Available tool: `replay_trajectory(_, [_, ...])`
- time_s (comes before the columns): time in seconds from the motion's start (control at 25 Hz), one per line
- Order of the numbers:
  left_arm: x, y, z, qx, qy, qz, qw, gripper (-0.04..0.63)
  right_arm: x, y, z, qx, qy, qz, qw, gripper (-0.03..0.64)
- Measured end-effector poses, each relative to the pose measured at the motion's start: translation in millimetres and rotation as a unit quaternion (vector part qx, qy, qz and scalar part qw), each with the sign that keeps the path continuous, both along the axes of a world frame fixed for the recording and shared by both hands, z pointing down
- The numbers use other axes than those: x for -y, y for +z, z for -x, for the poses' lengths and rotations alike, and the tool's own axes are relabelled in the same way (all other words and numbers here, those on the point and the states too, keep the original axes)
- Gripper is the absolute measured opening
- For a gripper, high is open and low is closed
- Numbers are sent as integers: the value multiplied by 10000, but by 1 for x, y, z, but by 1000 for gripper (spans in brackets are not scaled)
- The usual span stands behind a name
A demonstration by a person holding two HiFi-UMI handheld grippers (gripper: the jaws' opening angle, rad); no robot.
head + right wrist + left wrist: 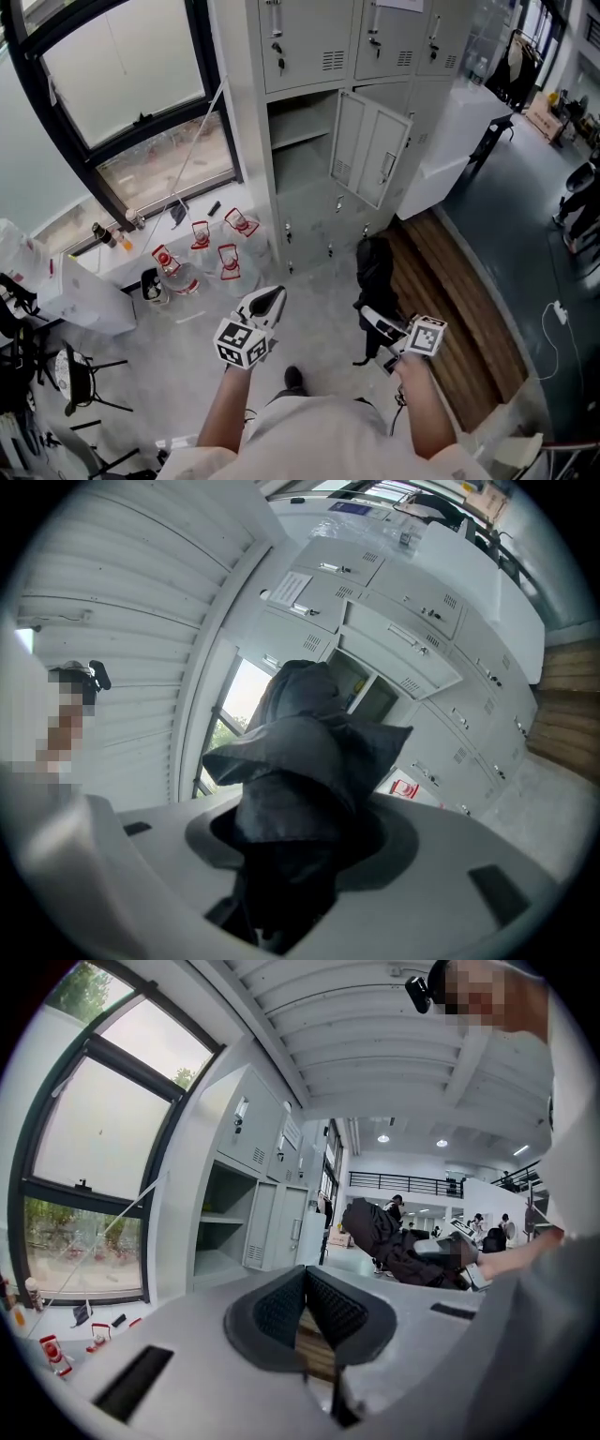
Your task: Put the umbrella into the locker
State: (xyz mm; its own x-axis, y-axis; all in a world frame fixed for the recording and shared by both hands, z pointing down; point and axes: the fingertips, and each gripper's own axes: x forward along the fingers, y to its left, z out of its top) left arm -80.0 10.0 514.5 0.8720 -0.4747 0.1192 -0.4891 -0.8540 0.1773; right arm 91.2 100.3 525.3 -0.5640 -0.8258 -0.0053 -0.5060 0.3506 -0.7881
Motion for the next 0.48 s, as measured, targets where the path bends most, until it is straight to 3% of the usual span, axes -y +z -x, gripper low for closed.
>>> replay_trajectory(0.48, [82,-2,19,-115,199,-21,9997,5,72,5,19,-14,276,52,9996,236])
